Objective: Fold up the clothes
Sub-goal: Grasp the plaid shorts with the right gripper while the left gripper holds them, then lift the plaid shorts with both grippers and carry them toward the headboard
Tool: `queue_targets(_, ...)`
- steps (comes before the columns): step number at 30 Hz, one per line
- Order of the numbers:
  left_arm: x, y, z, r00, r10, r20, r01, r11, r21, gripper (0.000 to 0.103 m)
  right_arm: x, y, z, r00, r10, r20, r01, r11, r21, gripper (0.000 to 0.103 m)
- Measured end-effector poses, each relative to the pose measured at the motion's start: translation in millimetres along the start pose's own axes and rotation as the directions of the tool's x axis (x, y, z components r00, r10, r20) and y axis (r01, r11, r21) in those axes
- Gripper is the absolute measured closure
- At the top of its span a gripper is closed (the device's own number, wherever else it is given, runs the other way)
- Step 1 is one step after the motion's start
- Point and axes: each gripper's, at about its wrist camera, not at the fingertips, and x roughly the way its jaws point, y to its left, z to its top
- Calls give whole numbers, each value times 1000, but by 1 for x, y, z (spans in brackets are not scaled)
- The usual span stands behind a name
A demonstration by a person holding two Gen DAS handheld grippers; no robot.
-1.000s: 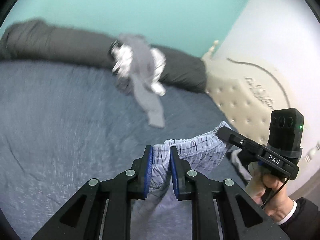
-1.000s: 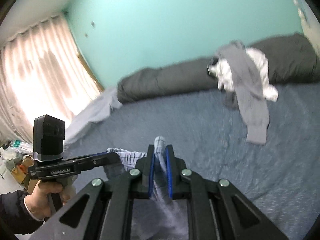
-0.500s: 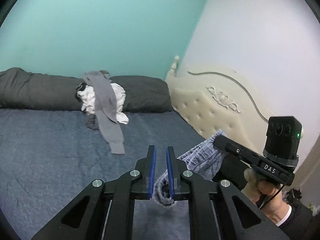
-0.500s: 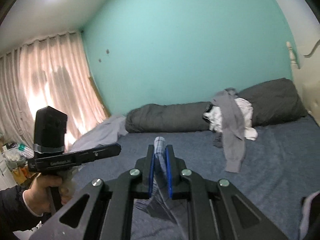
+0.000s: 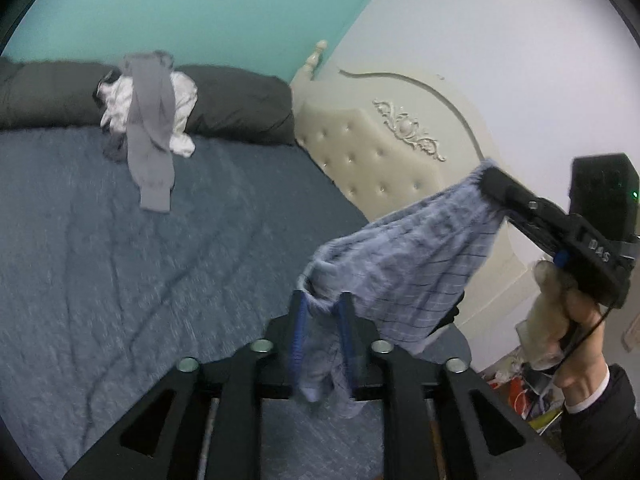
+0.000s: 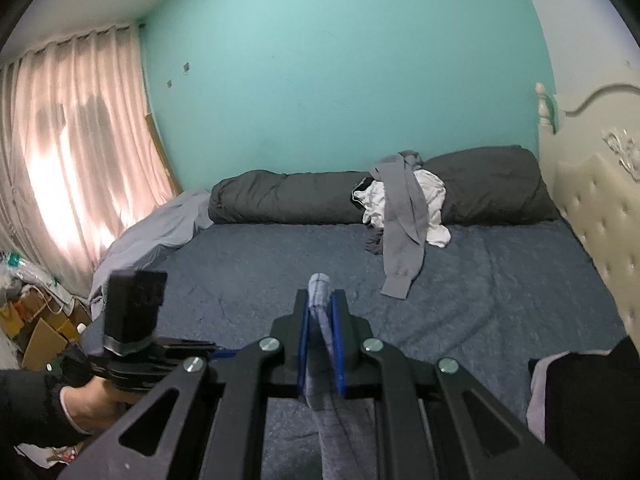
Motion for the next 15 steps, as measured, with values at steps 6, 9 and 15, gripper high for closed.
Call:
queue_targets(6,8,14,-25,1000,-9,-13,8,999,-44,46,0,-3,-7,1000,15,-13,-14,999,32,93)
queue_targets(9,11,18,-29,1000,-1,-16,0,999,-42,45,5,0,-10,1000,22,-21,-22,1000,21,93)
queue_targets(15,15,27,-25,1000,-12,-2,12,997,-73,30,11,6,-9,999,35,-29,-34,999,14,93)
